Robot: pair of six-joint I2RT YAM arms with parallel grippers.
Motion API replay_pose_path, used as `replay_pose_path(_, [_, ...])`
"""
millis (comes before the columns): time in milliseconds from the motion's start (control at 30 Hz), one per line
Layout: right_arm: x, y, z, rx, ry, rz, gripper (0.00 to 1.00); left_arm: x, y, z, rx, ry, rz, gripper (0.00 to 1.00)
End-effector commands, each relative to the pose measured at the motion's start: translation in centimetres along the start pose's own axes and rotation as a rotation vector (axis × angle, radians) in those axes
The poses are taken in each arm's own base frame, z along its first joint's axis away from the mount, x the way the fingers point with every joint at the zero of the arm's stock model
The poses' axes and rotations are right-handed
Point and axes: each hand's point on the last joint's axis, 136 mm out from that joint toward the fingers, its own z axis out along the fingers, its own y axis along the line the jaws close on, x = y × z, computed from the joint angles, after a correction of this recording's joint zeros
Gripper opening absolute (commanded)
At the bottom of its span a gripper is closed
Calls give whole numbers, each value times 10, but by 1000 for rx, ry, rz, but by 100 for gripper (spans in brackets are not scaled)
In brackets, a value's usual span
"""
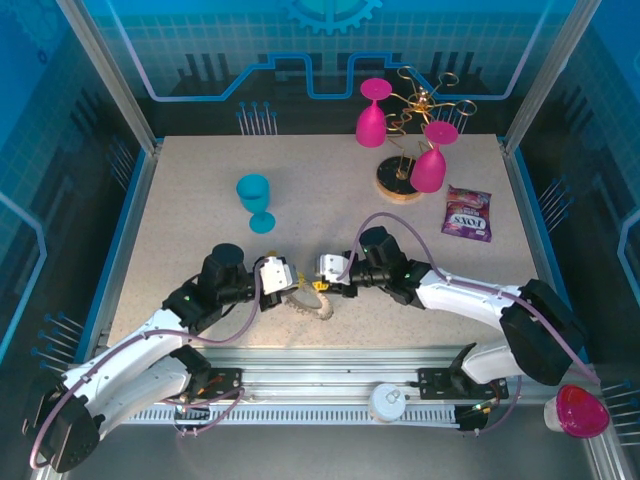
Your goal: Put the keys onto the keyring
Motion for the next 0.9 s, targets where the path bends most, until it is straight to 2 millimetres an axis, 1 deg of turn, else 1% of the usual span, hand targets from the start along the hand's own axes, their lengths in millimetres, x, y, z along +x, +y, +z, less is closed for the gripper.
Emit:
replay_pose_path(0, [-13, 3, 0, -16, -76, -49, 34, -2, -3, 1, 25, -24, 36, 0])
replay_pose_path(67, [-15, 6, -2, -23, -87, -47, 34, 0, -4, 2, 27, -18, 34, 0])
replay_pose_path(133, [-12, 4, -3, -11, -70, -30, 33, 3, -1, 3, 17, 0, 25, 0])
replay_pose_path(233, [-1, -5, -4, 36, -21, 20, 30, 7, 12, 5, -59, 13, -43, 0])
replay_pose_path(300, [5, -8, -6, 46, -6, 55, 29, 5, 26, 6, -128, 2, -161, 0])
replay_pose_path(333, [6, -7, -6, 41, -3, 69, 29, 4, 29, 6, -143, -1, -219, 1])
replay_pose_path(367, [8, -5, -5, 32, 3, 79, 28, 5, 34, 5, -175, 2, -298, 8])
replay_pose_path(400, [9, -3, -5, 22, 6, 90, 28, 6, 40, 4, -208, 1, -397, 9])
replay_pose_path(467, [11, 1, -4, 4, 2, 100, 28, 10, 44, 2, -242, 7, -547, 13])
replay_pose_path(533, [13, 4, -2, -8, 2, 109, 25, 19, 48, -1, -288, 26, -700, 17])
replay_pose_path(600, [15, 4, 1, -16, 11, 117, 15, 28, 42, 0, -291, 46, -817, 21])
replay_pose_path(700, [16, 4, 2, -20, 12, 122, 0, 32, 30, 1, -269, 64, -886, 26])
replay_pose_path(800, [16, 6, 1, -33, 17, 138, 0, 26, 19, 2, -210, 52, -904, 36])
replay_pose_path(867, [12, 7, 0, -39, 7, 142, 0, 24, 17, 1, -198, 54, -924, 41])
